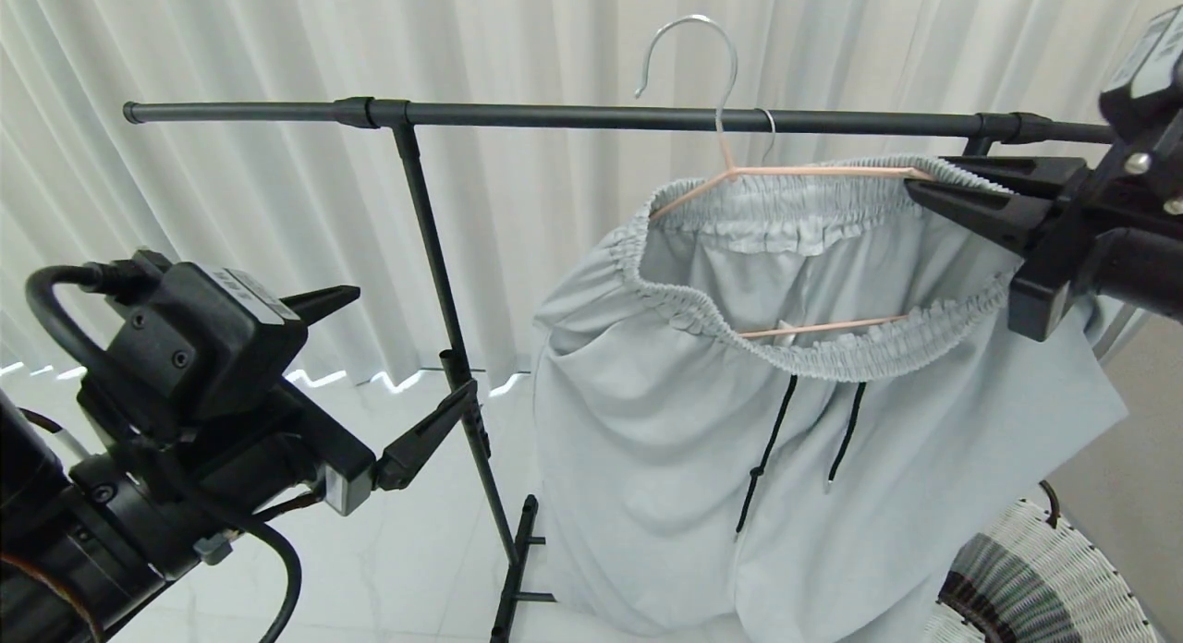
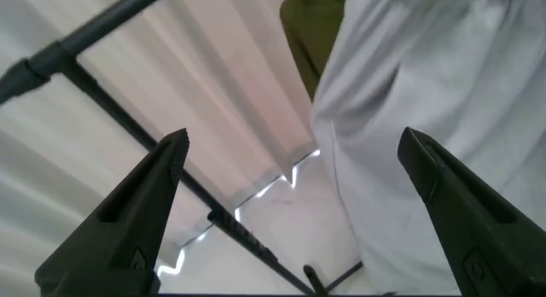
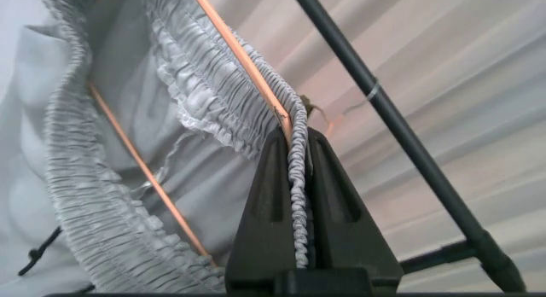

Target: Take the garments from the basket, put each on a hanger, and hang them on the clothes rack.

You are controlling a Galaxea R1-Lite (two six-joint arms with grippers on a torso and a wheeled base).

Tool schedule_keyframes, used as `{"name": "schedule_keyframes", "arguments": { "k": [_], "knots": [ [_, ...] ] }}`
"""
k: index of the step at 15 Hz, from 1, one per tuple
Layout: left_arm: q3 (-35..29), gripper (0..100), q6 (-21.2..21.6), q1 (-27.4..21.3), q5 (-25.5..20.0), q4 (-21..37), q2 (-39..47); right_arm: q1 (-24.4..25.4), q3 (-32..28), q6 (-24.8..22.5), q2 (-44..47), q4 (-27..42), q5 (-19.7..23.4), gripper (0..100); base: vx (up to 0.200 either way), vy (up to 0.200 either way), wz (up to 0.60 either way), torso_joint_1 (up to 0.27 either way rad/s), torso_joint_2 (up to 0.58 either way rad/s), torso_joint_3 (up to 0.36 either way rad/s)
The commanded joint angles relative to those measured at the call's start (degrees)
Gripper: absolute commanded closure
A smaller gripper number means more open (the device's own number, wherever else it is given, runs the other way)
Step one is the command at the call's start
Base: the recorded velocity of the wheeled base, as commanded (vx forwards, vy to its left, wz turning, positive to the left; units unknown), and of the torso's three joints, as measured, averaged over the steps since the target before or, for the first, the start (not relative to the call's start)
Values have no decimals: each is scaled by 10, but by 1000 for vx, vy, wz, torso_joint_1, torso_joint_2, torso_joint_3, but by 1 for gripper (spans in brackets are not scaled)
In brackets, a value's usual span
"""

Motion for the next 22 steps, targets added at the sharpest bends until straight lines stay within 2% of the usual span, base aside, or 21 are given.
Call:
{"name": "schedule_keyframes", "arguments": {
  "k": [1,3,9,11,15,19,21,22],
  "knots": [
    [3,0,-6,12,-3,0,12,-3,7,0,-20,-4,0,100,0,0,0,0,0,0],
    [4,0,-25,14,-8,0,23,-3,10,2,-27,-4,2,100,0,0,0,0,0,0],
    [15,0,-37,14,-8,0,51,-2,13,18,-30,-4,50,100,0,0,0,0,0,0],
    [15,0,-62,18,-8,0,69,-2,14,21,-28,-4,66,100,0,0,0,0,0,0],
    [2,0,-103,37,-9,0,96,10,20,25,-23,-4,72,100,0,0,0,0,0,0],
    [0,0,-109,39,-66,0,105,25,21,30,-22,-4,72,100,0,0,0,0,0,0],
    [-4,0,-110,43,-69,0,114,36,21,33,-22,-4,72,100,0,0,0,0,0,0],
    [-7,100,-110,47,-69,0,115,37,21,34,-22,-4,71,100,0,0,0,0,0,0]
  ]
}}
